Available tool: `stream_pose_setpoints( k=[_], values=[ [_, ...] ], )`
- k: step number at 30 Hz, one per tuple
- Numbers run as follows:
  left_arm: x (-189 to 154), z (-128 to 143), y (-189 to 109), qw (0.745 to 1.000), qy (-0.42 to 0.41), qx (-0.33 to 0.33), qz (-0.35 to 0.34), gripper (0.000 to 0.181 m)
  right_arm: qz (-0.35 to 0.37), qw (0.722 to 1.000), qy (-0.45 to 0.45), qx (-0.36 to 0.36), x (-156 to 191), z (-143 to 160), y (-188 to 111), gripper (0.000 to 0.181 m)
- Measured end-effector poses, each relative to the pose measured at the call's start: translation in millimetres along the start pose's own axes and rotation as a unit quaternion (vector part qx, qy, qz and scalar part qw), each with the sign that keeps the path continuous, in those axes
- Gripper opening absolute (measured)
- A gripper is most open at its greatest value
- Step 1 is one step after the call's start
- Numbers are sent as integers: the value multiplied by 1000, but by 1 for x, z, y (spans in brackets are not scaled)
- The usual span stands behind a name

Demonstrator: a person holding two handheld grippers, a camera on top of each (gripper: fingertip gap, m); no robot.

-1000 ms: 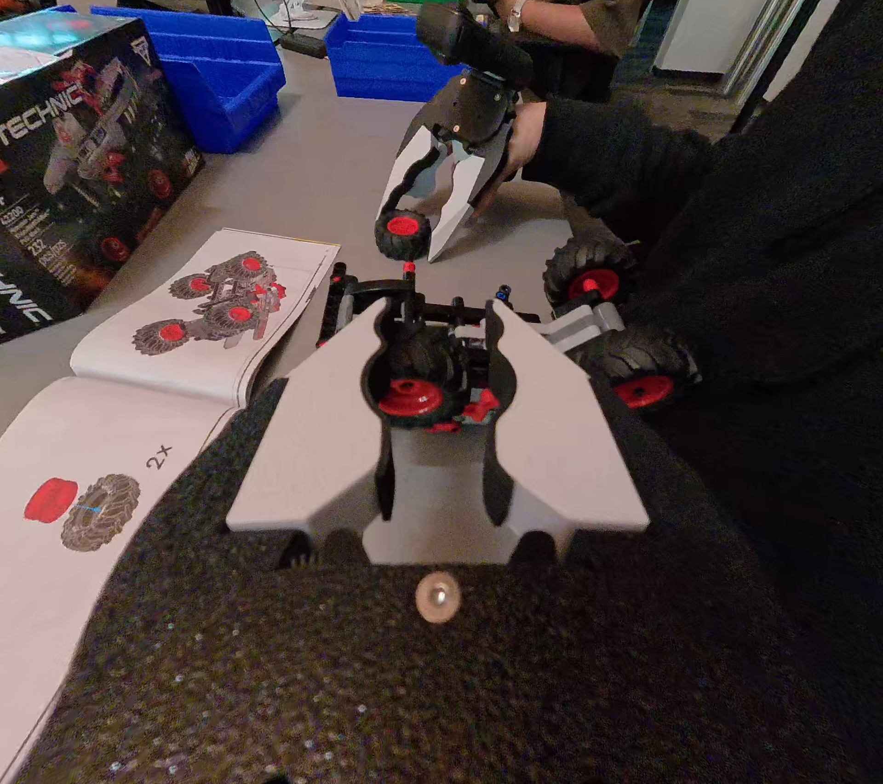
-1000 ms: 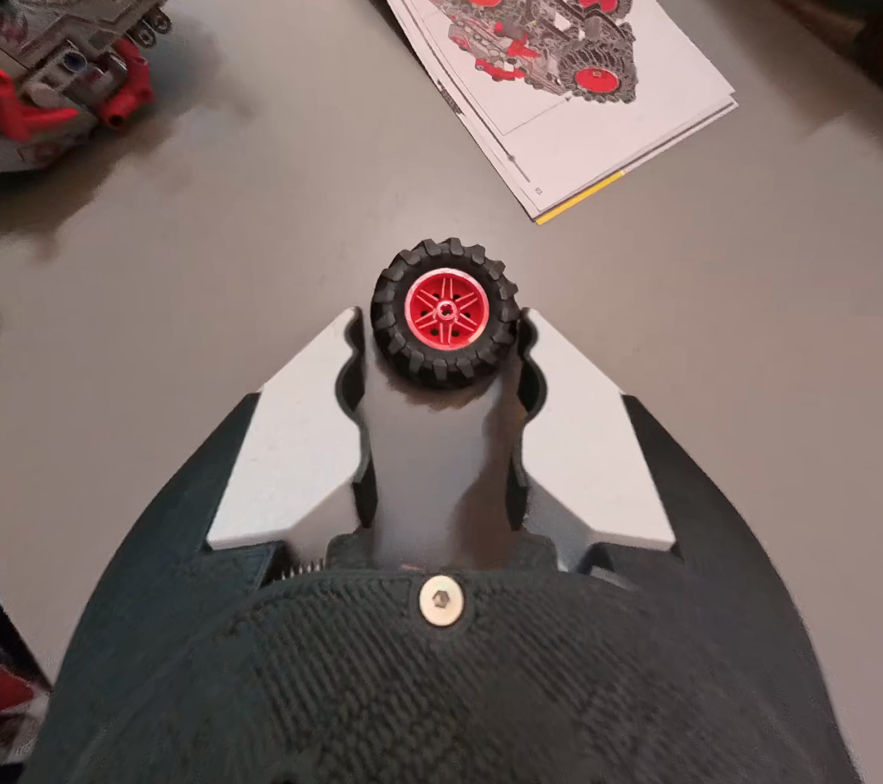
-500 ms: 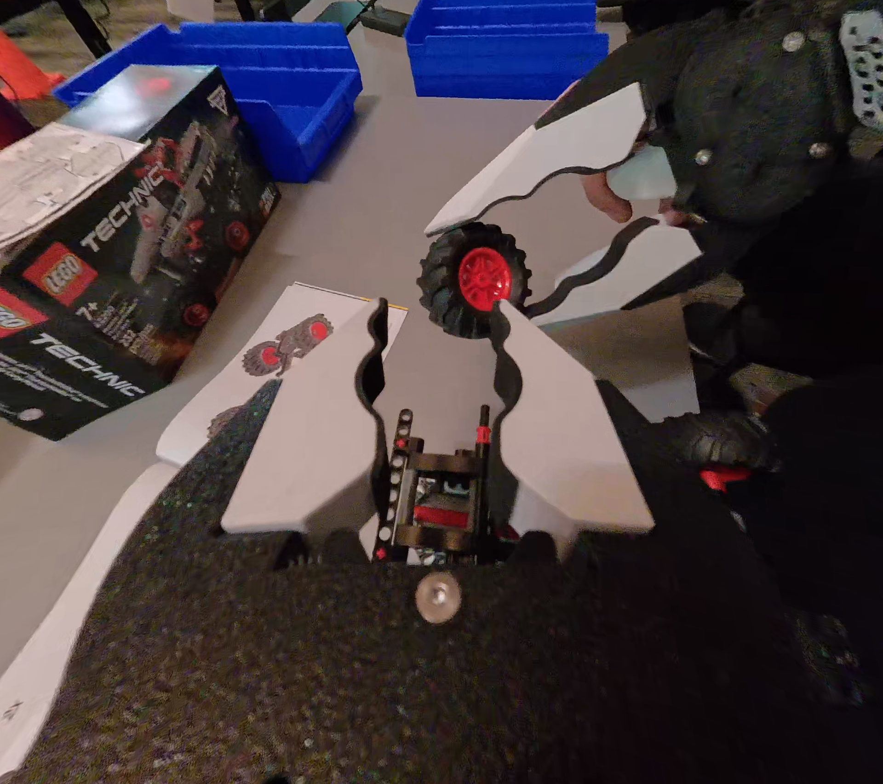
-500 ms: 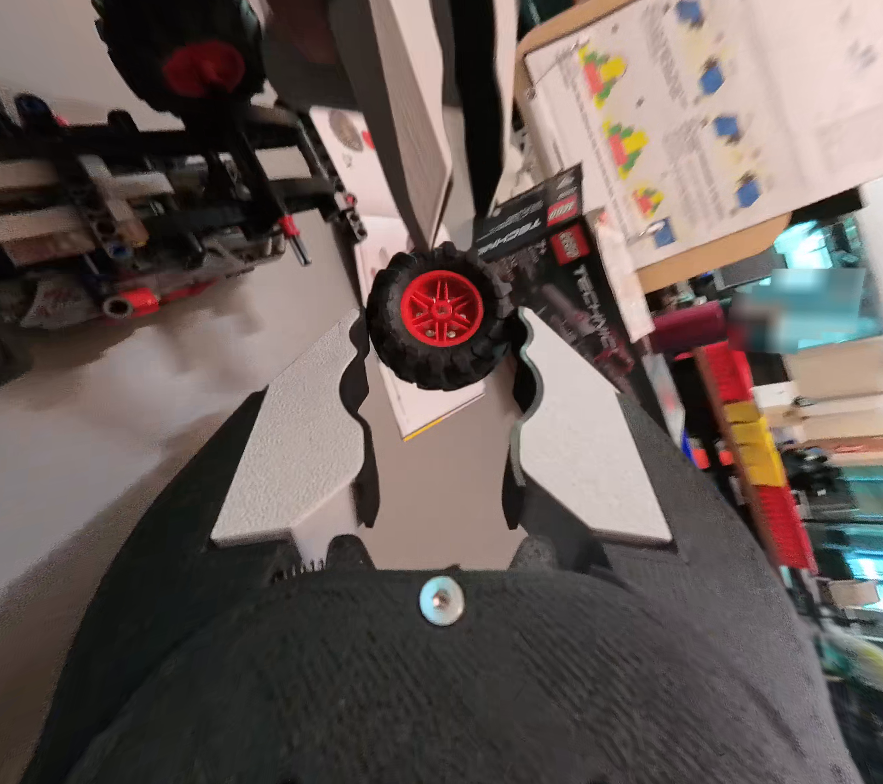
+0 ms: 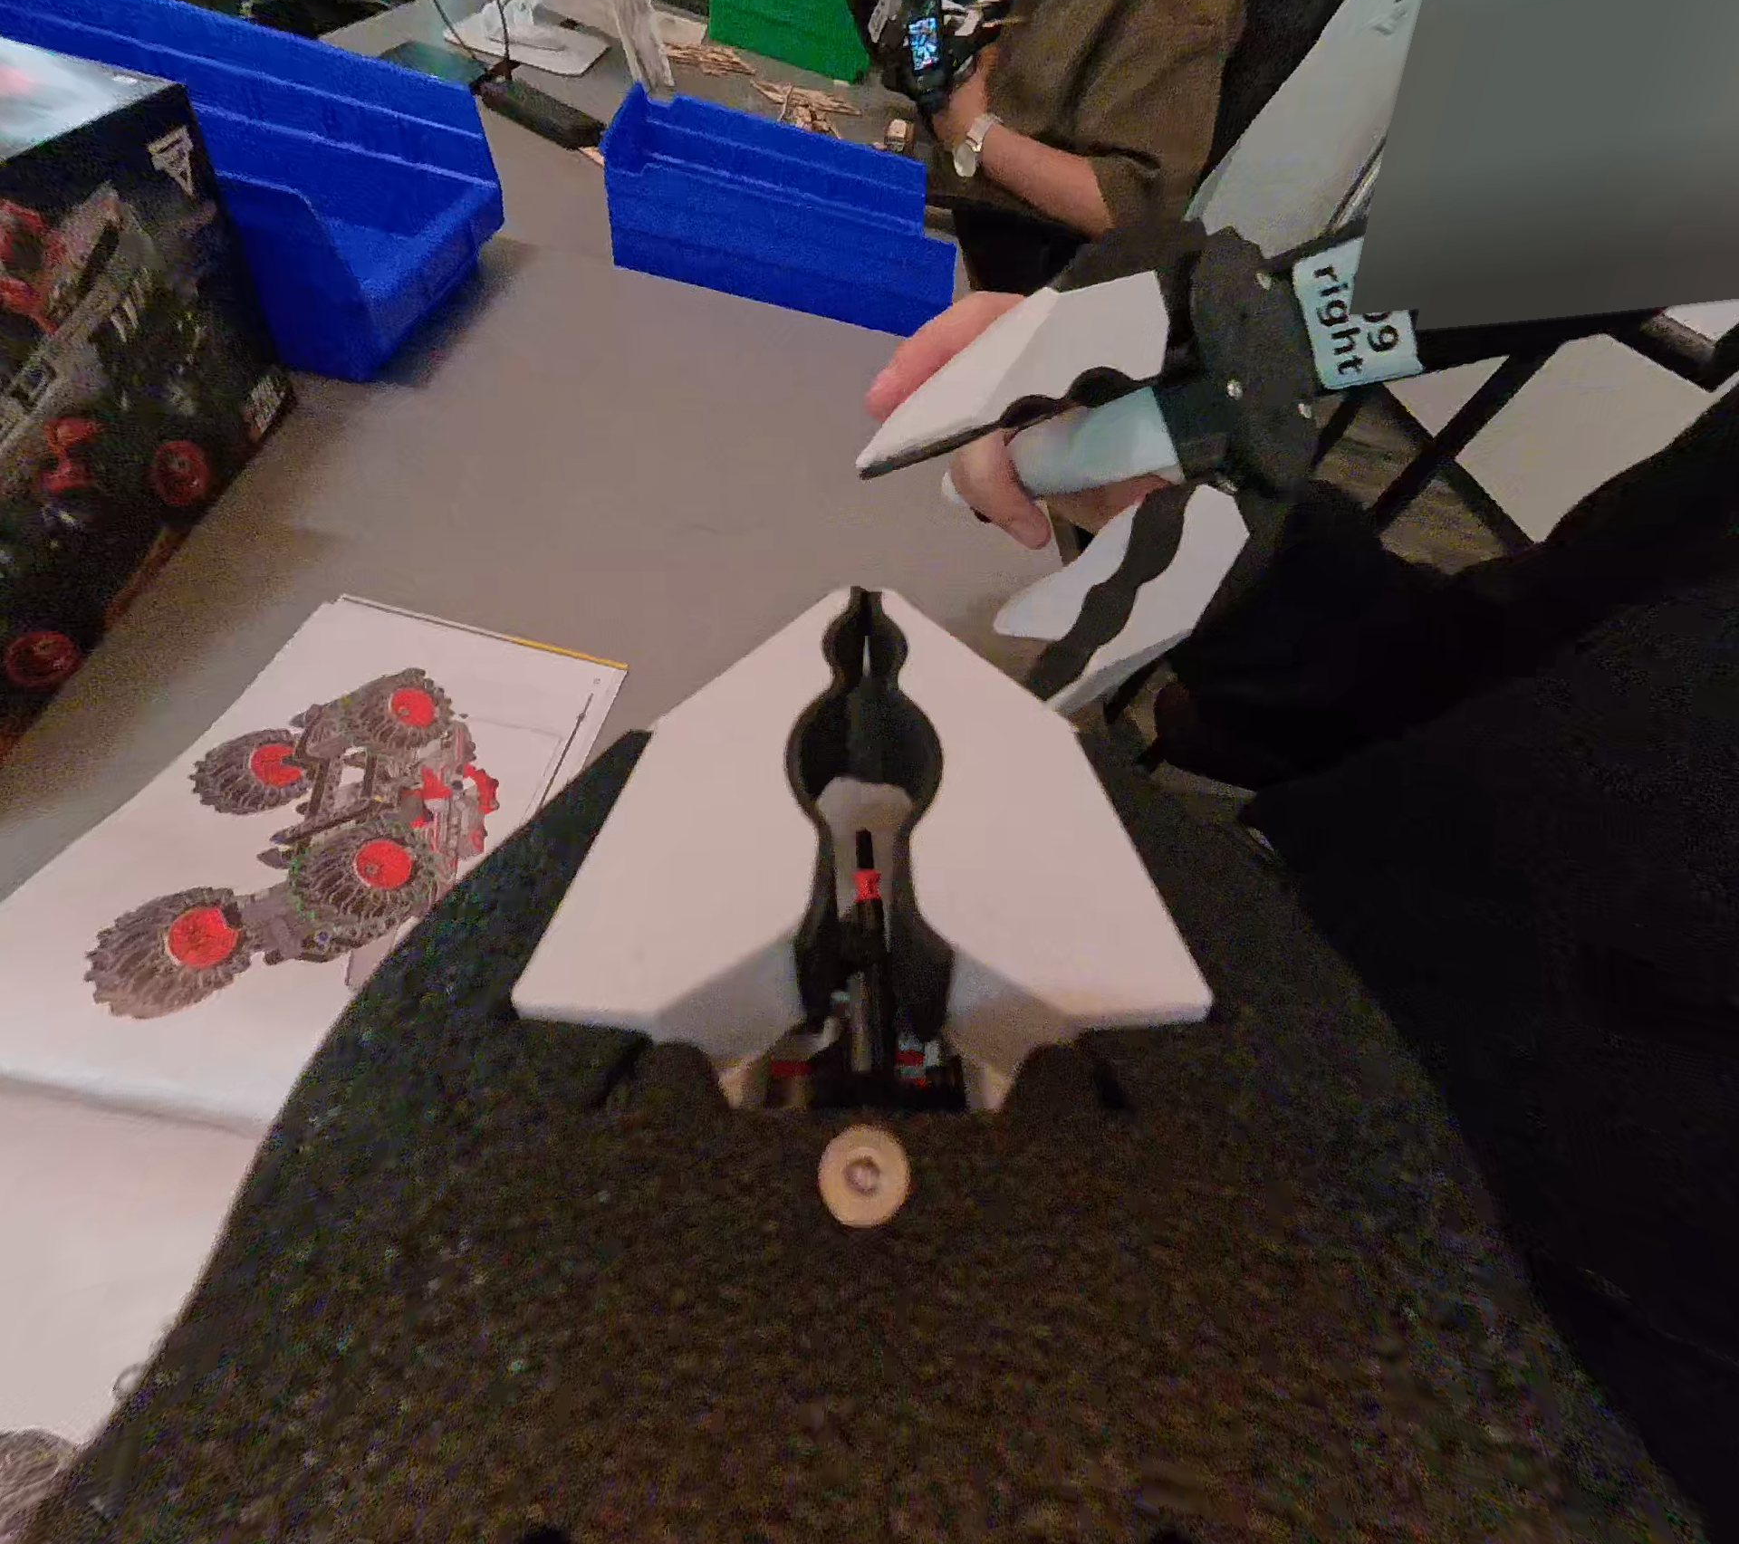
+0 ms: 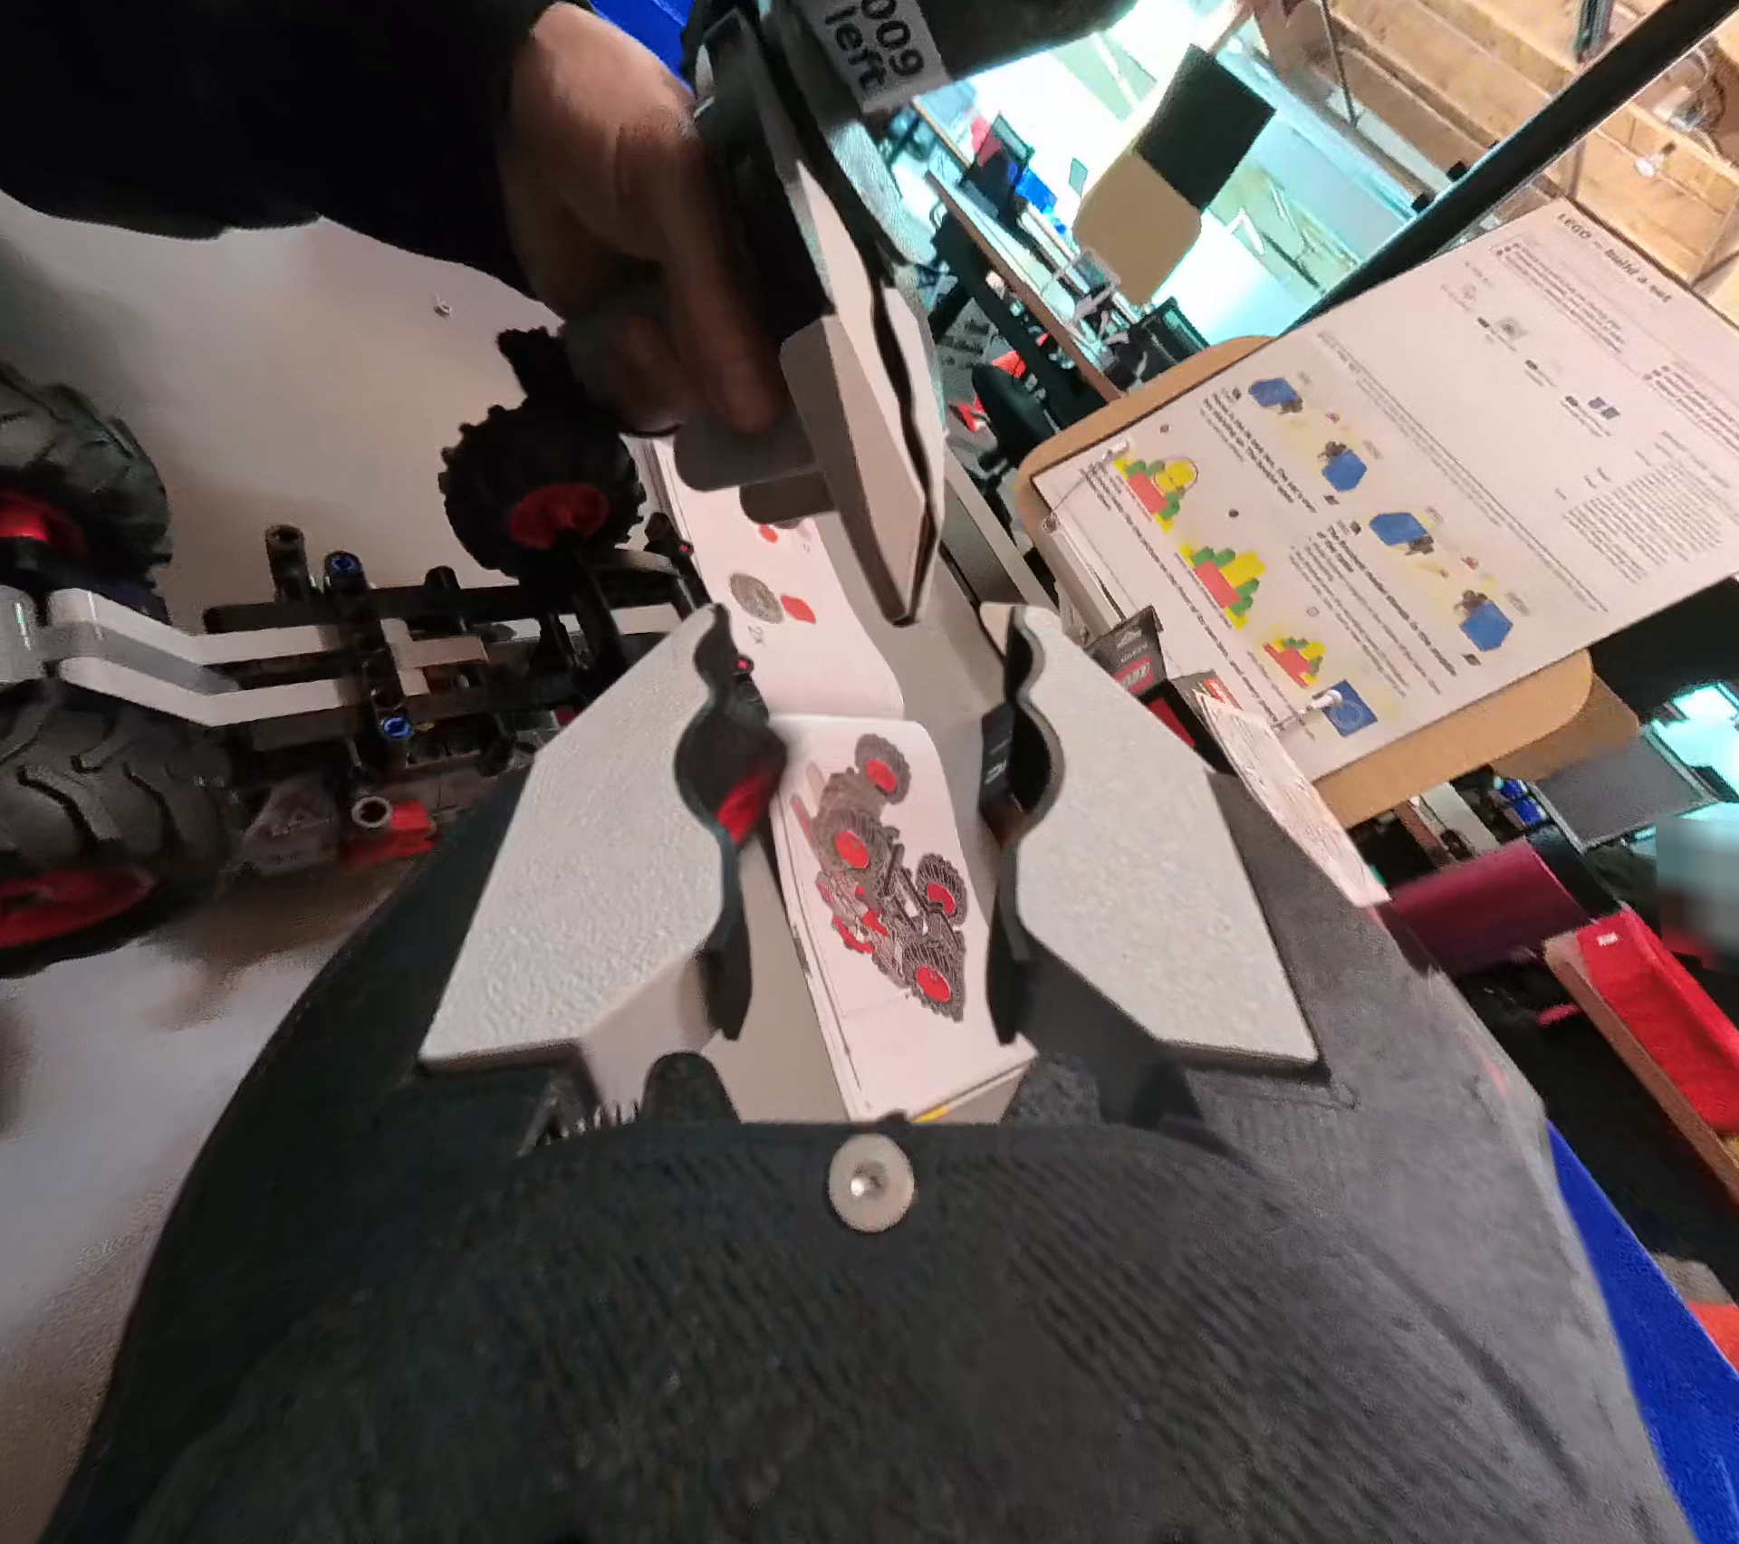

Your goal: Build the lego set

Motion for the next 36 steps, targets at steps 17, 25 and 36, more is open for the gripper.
stream_pose_setpoints(
  k=[17, 25, 36],
  values=[
    [48, 3, -22, 972, 122, 110, -167, 5, -124, 947, 206, 214, -2, 158, 27, 76],
    [53, 15, -26, 966, 121, 140, -182, 7, -240, 905, 216, 278, -4, 190, 76, 69],
    [57, 3, -11, 955, 134, 149, -217, 49, -93, 978, 67, 177, -17, 103, 55, 54]
  ],
)
Point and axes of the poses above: each gripper's, where its closed fingertips meet, y out along the fingers, z out of its underside, x = y × z across the jaws, the point moved 3 cm from there along -y, back along the fingers, and after that the axes turned 3 degrees about -y, right-handed, at the moved point
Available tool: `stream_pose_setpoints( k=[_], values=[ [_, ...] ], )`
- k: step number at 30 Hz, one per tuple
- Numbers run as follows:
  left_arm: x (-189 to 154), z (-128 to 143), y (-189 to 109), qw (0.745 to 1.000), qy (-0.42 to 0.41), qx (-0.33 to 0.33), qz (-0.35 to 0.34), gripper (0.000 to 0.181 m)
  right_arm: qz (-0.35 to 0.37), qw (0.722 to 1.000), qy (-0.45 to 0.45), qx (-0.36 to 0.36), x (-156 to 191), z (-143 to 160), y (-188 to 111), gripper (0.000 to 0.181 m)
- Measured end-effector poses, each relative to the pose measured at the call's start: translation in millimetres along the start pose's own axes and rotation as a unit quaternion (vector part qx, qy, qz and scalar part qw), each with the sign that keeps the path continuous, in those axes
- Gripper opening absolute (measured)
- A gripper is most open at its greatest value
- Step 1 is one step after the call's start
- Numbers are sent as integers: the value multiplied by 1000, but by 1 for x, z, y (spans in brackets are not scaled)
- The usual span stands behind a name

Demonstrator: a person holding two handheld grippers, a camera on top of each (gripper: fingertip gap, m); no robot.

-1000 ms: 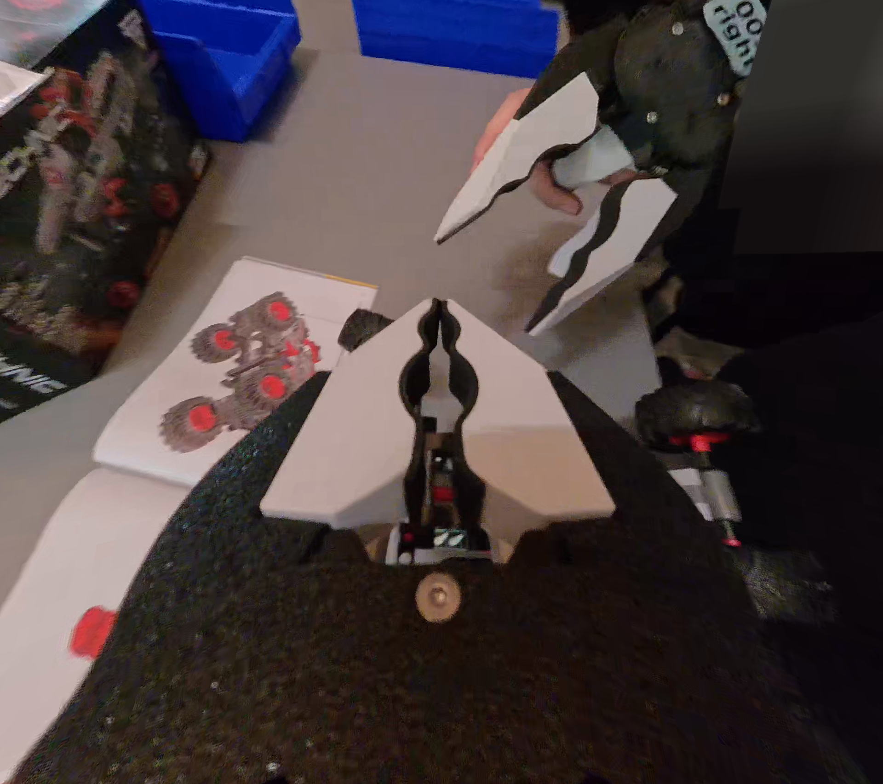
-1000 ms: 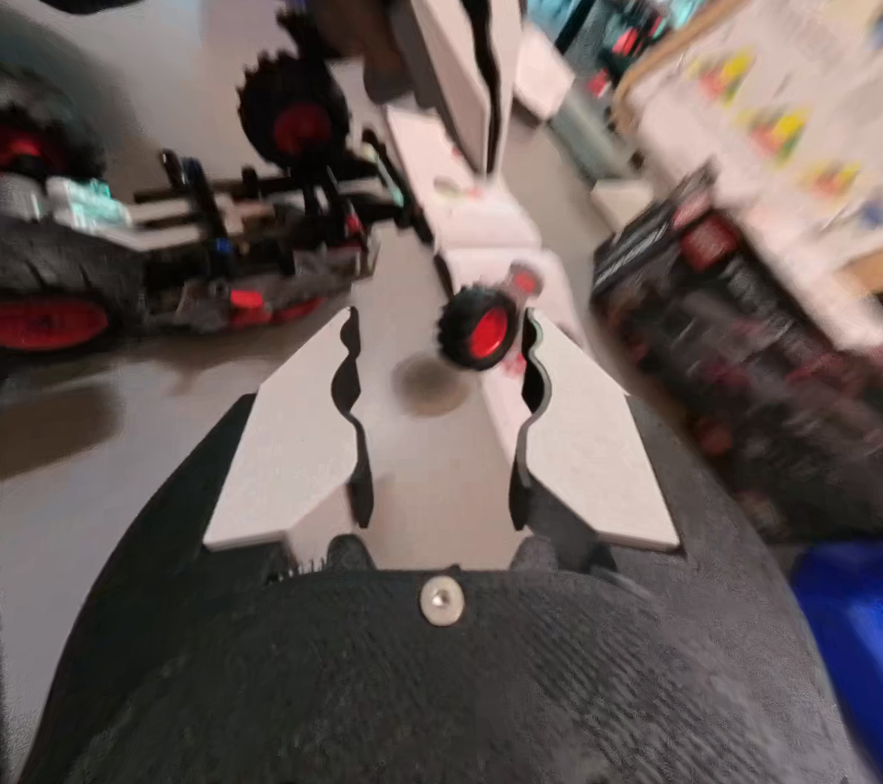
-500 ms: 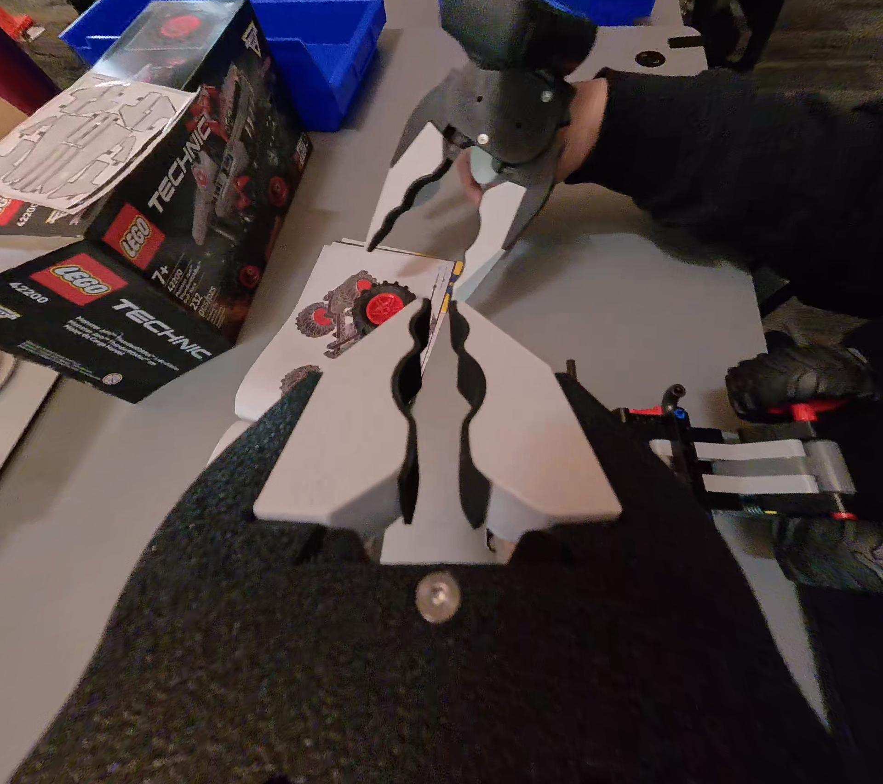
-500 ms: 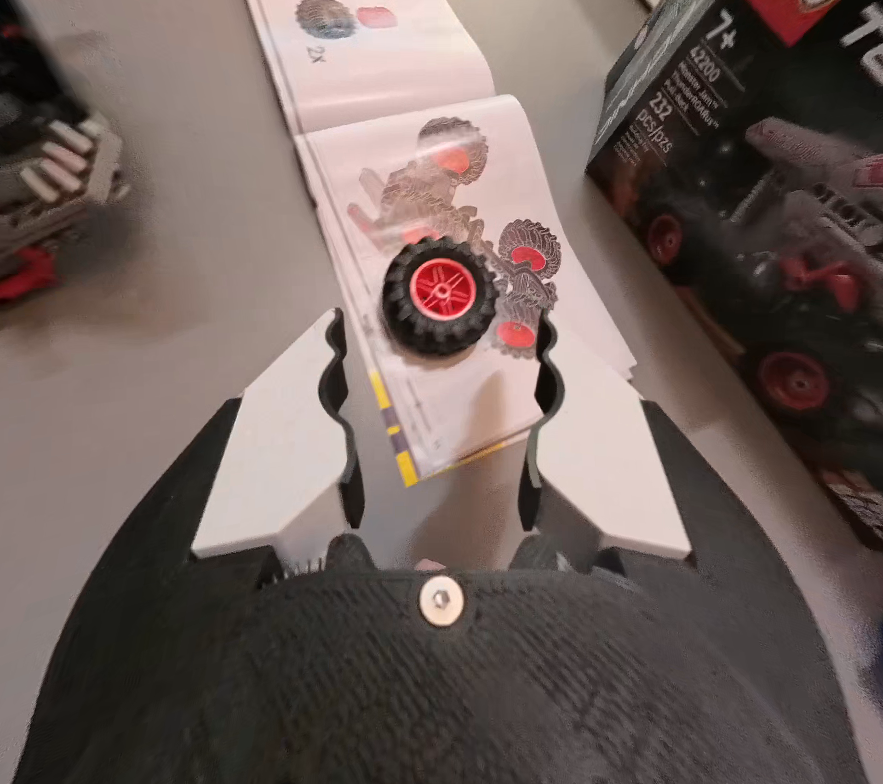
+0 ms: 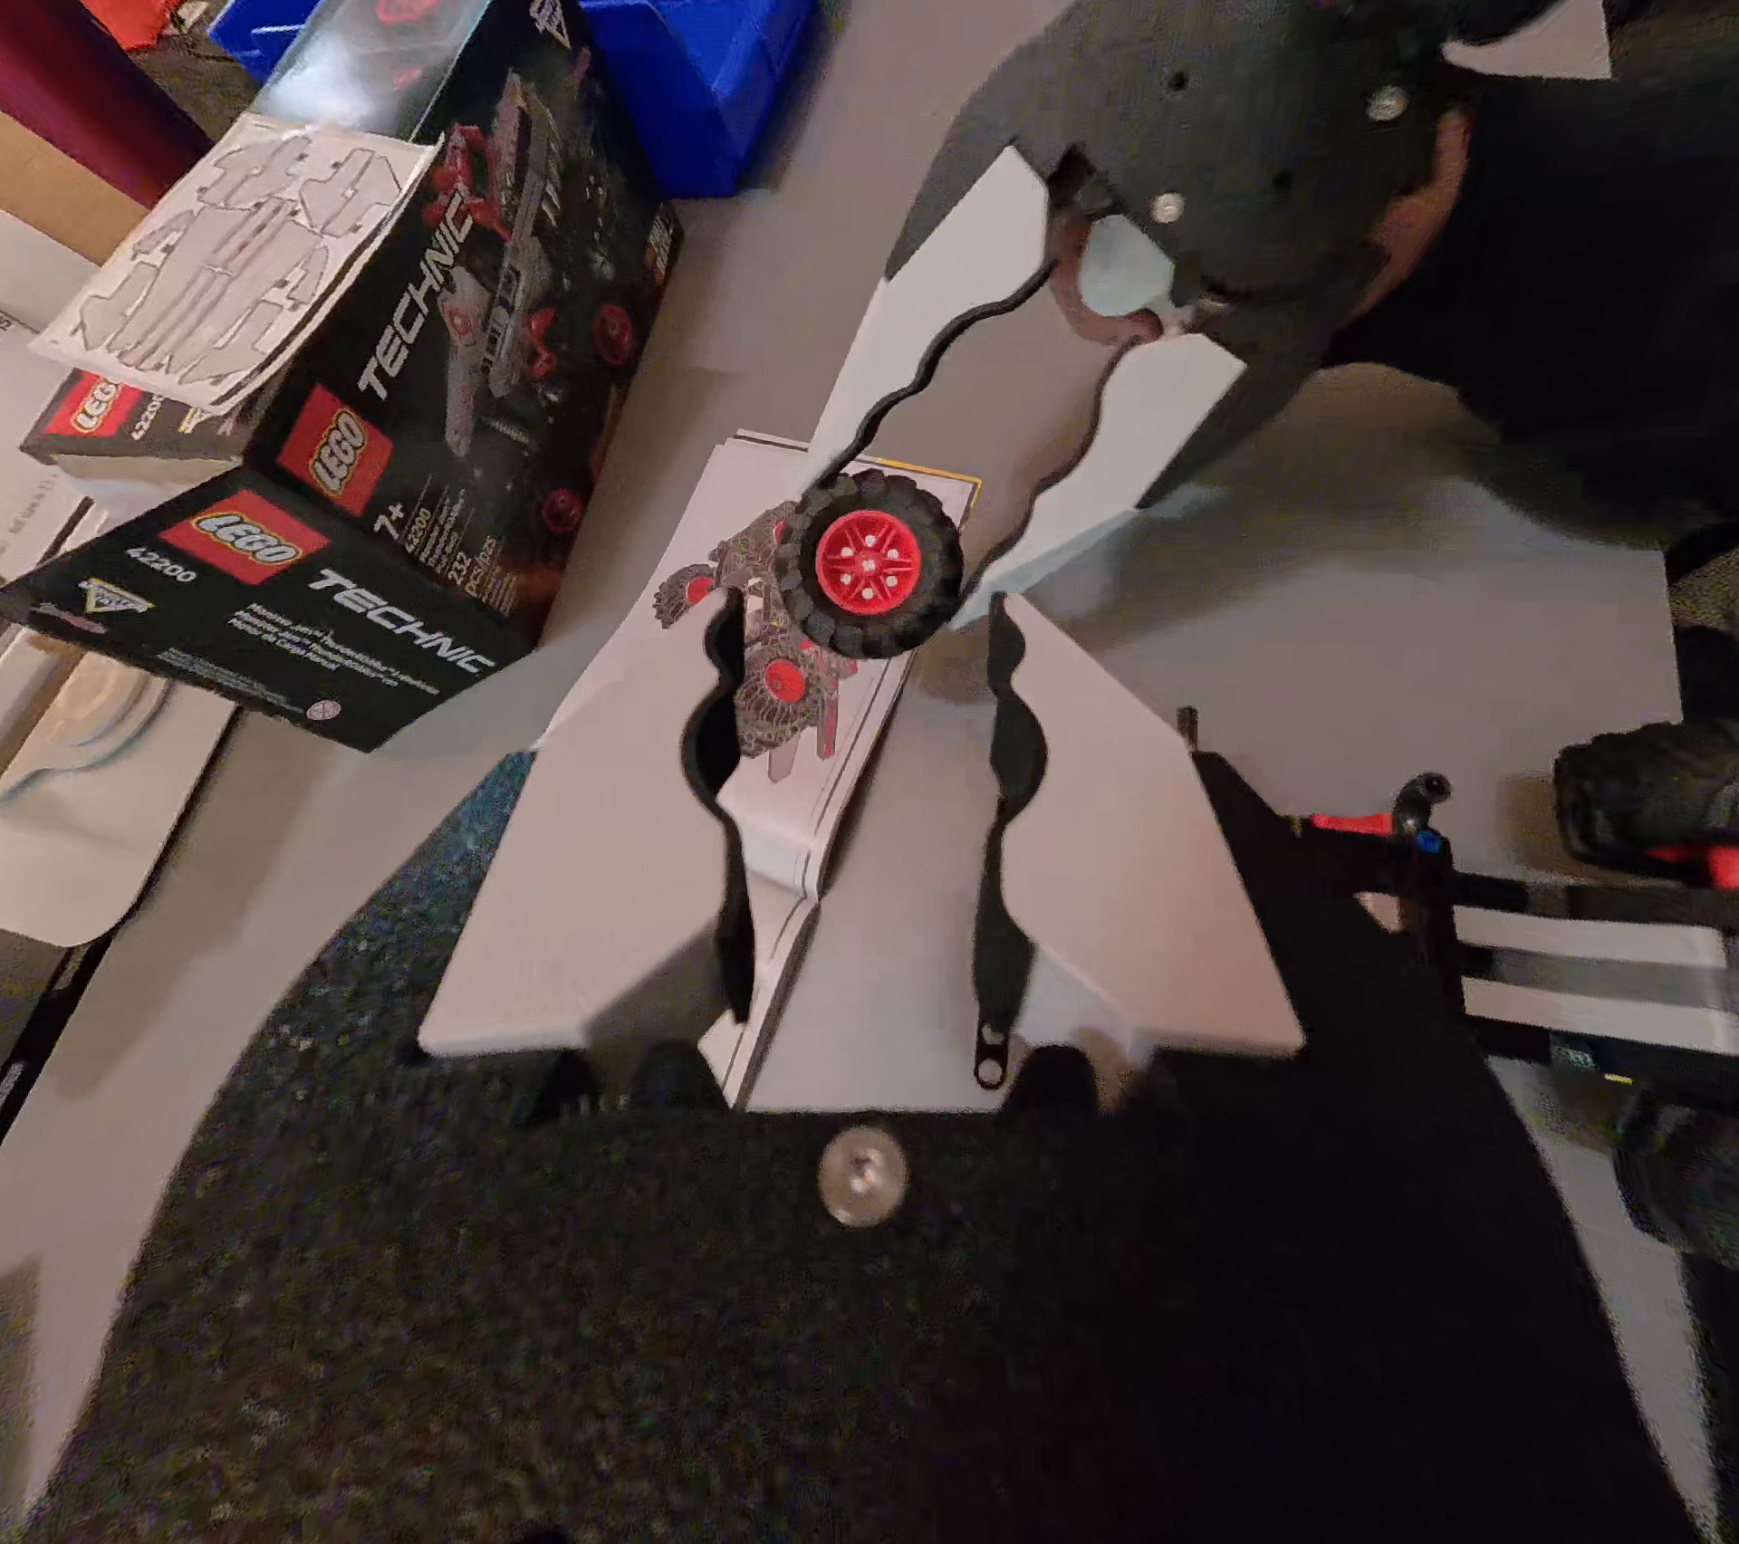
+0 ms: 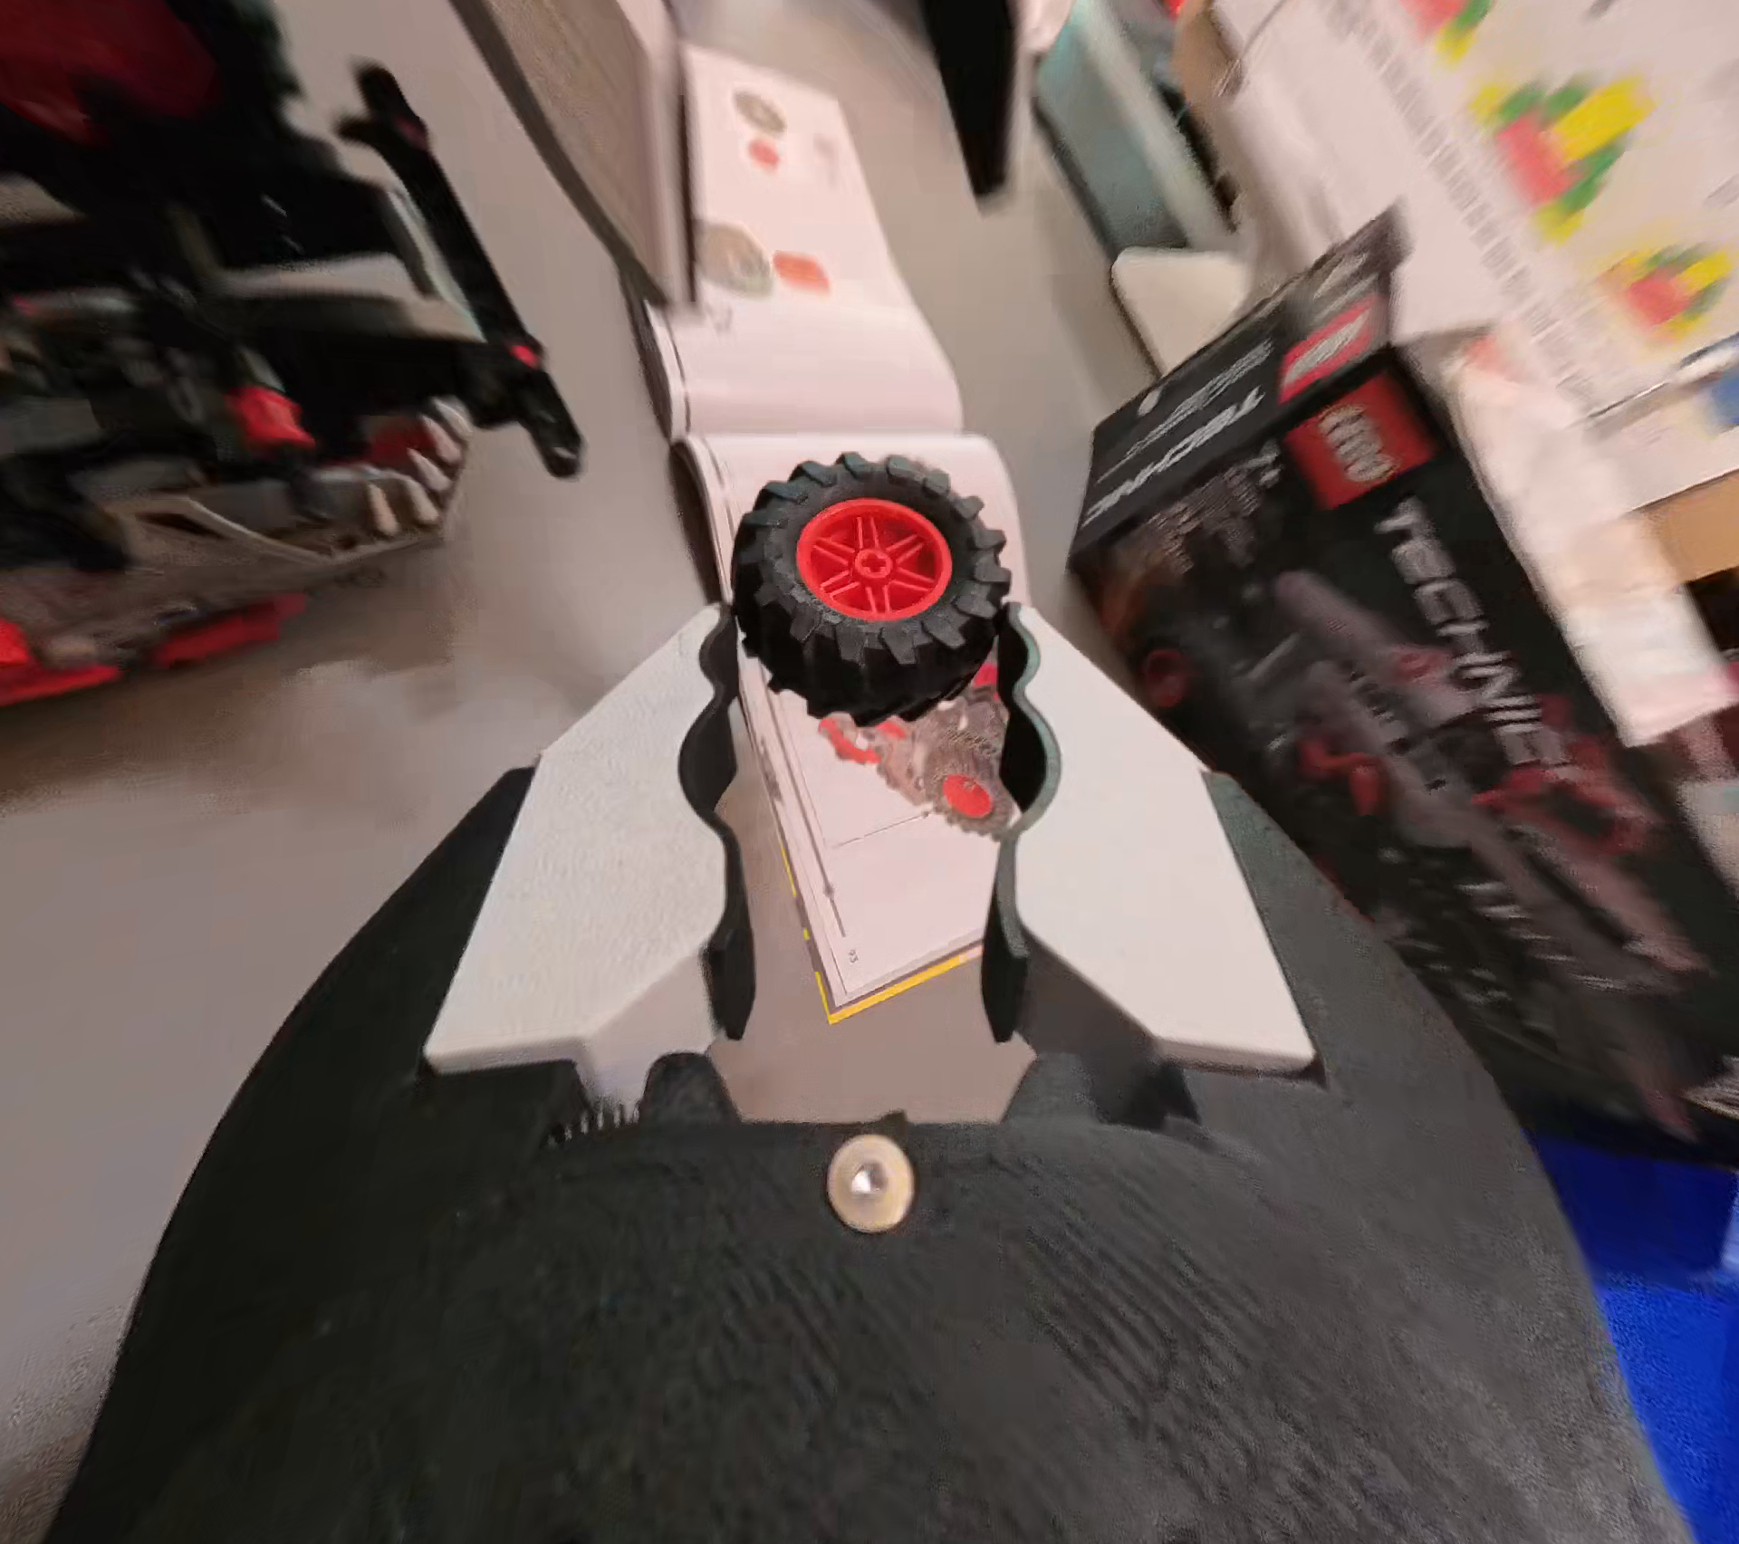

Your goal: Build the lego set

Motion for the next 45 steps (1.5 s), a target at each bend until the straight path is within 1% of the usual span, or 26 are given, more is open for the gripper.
stream_pose_setpoints(
  k=[2, 3, 6, 8, 9, 12, 14, 15, 16, 17, 19, 20, 21, 24, 27, 28, 29, 30, 32, 34, 35, 37, 39, 42, 43, 45],
  values=[
    [-5, -6, 6, 1000, -17, 8, 21, 63, 38, 999, -35, -4, 4, -18, -17, 54],
    [-10, -9, 8, 999, -25, 12, 40, 63, 61, 997, -56, 4, 4, -24, -25, 55],
    [-25, -18, 14, 996, -40, 18, 79, 64, 93, 989, -110, 14, 12, -45, -40, 54],
    [-31, -18, 17, 995, -39, 33, 83, 62, 102, 987, -123, 12, 16, -56, -47, 53],
    [-32, -18, 17, 995, -36, 37, 80, 62, 99, 987, -122, 27, 17, -56, -48, 53],
    [-33, -20, 16, 997, -24, 18, 67, 62, 110, 985, -129, 29, 17, -58, -50, 53],
    [-33, -21, 14, 997, -31, -5, 70, 62, 119, 985, -126, -6, 16, -61, -52, 53],
    [-33, -22, 11, 996, -42, -19, 81, 62, 128, 983, -130, -38, 16, -65, -54, 56],
    [-35, -23, 7, 992, -59, -31, 105, 61, 131, 980, -128, -75, 17, -69, -57, 63],
    [-39, -25, 3, 985, -85, -46, 140, 61, 129, 978, -119, -115, 17, -72, -58, 65],
    [-46, -33, -6, 960, -149, -89, 219, 61, 111, 975, -96, -167, 19, -74, -59, 68],
    [-49, -37, -9, 947, -173, -105, 251, 61, 106, 972, -93, -189, 20, -77, -61, 70],
    [-51, -39, -11, 938, -187, -116, 269, 61, 111, 967, -93, -209, 20, -80, -63, 71],
    [-52, -43, -14, 929, -200, -133, 280, 61, 128, 960, -93, -231, 18, -86, -64, 65],
    [-53, -50, -18, 919, -213, -156, 294, 61, 148, 951, -76, -262, 15, -92, -69, 64],
    [-53, -51, -18, 918, -213, -157, 294, 61, 143, 953, -65, -260, 15, -91, -69, 64],
    [-53, -49, -17, 924, -204, -149, 286, 61, 129, 959, -53, -248, 15, -88, -67, 64],
    [-51, -45, -16, 936, -184, -134, 268, 60, 109, 967, -46, -226, 17, -82, -65, 64],
    [-45, -33, -18, 967, -115, -91, 208, 63, 87, 980, -25, -176, 16, -64, -68, 63],
    [-47, -13, -27, 987, -27, -19, 159, 55, 18, 991, 3, -131, 27, -41, -70, 64],
    [-50, -1, -31, 989, 13, 33, 141, 51, -2, 993, 11, -115, 31, -30, -70, 64],
    [-57, 25, -32, 981, 82, 135, 113, 39, -61, 993, 28, -97, 45, -12, -67, 64],
    [-65, 41, -26, 969, 112, 196, 104, 32, -95, 990, 48, -96, 52, -4, -61, 63],
    [-79, 53, -17, 958, 97, 234, 134, 26, -143, 983, 47, -105, 61, -4, -50, 64],
    [-79, 55, -15, 956, 89, 245, 134, 22, -149, 981, 39, -115, 62, -6, -47, 64],
    [-77, 56, -15, 955, 79, 255, 128, 21, -169, 975, 30, -141, 65, -11, -44, 64]
  ],
)
Point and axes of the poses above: each gripper's, where its closed fingertips meet, y out along the fingers, z out of its underside, x = y × z across the jaws, the point moved 3 cm from there along -y, back along the fingers, and after that the axes turned 3 degrees about -y, right-handed, at the moved point
